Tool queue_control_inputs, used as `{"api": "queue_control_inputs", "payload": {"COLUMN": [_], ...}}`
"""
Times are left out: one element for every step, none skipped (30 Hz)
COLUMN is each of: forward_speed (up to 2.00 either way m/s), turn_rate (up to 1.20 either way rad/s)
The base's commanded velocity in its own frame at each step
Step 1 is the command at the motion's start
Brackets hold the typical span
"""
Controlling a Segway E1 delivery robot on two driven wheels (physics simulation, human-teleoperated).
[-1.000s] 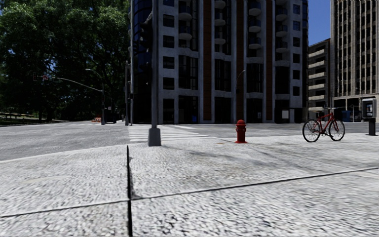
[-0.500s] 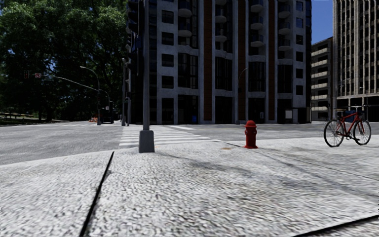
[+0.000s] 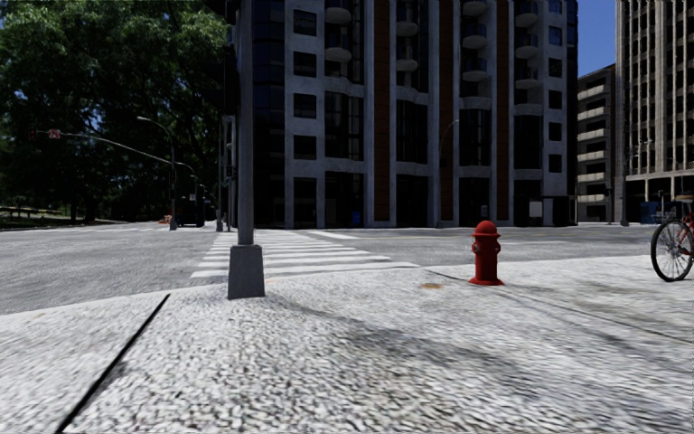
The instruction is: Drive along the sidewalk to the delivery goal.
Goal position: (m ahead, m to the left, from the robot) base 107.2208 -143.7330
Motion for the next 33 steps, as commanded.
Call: {"api": "queue_control_inputs", "payload": {"forward_speed": [2.00, 2.00, 2.00, 2.00, 2.00, 2.00, 2.00, 2.00, 2.00, 2.00, 2.00, 2.00, 2.00, 2.00, 2.00, 2.00, 2.00, 2.00, 2.00, 2.00, 2.00, 2.00, 2.00, 2.00, 2.00, 2.00, 2.00, 2.00, 2.00, 2.00, 2.00, 2.00, 2.00], "turn_rate": [0.00, 0.00, 0.00, 0.00, 0.00, 0.00, 0.00, 0.00, 0.00, 0.00, 0.00, 0.00, 0.00, 0.00, 0.00, 0.00, 0.00, 0.00, 0.00, 0.00, 0.00, 0.00, 0.00, 0.00, 0.00, 0.00, 0.00, 0.00, 0.00, 0.00, 0.00, 0.00, 0.00]}}
